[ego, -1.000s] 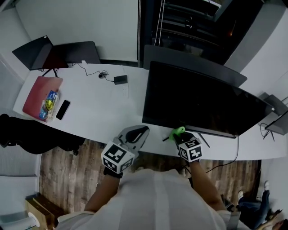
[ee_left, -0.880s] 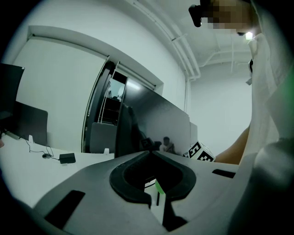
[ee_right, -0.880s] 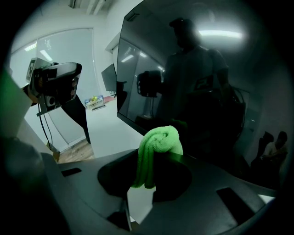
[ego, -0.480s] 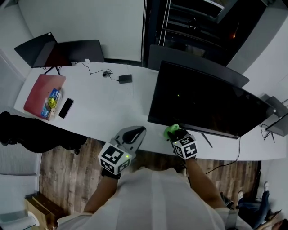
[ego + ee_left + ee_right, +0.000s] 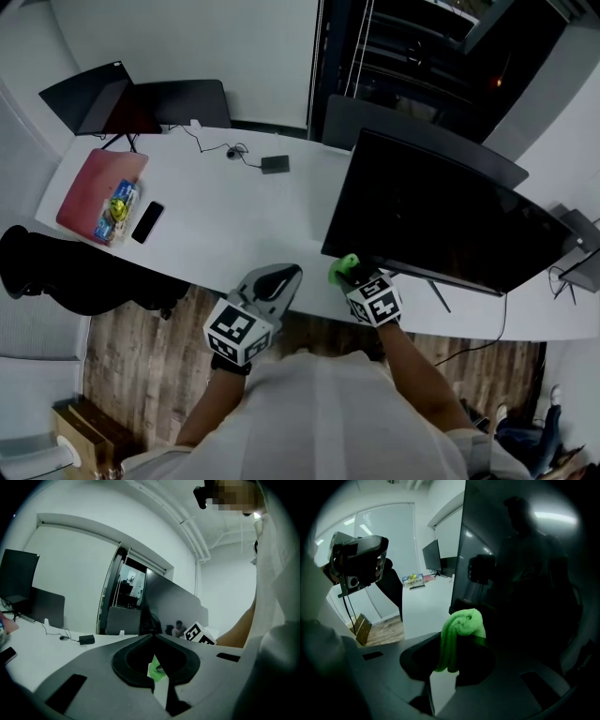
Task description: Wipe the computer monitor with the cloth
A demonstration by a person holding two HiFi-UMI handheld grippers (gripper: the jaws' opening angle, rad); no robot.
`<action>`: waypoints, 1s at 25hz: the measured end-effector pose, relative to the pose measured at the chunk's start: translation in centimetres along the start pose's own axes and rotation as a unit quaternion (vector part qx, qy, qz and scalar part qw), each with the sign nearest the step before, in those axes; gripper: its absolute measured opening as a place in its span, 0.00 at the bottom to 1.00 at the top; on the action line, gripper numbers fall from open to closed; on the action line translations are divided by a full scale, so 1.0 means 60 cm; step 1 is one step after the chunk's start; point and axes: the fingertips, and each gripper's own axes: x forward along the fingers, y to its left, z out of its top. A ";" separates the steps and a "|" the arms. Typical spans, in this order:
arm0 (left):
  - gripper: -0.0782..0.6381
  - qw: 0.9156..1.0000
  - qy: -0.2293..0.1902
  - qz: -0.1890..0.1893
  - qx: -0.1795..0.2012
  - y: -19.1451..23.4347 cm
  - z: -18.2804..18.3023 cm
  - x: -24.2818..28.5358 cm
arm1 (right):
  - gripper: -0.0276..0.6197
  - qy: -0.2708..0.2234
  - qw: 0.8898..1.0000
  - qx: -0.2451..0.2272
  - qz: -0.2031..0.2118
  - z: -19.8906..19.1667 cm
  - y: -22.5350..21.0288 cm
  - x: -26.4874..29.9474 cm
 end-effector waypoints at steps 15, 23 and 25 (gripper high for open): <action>0.14 1.000 -0.005 0.025 -0.001 0.017 0.002 -0.035 | 0.15 -0.075 0.991 -0.057 0.096 0.129 0.111 0.032; 0.14 0.999 -0.014 0.041 0.002 0.046 0.010 -0.049 | 0.15 -0.191 0.977 -0.061 0.072 0.227 0.098 -0.093; 0.14 0.999 -0.016 0.047 0.004 0.060 0.013 -0.053 | 0.15 -0.210 0.974 -0.067 0.045 0.233 0.078 -0.134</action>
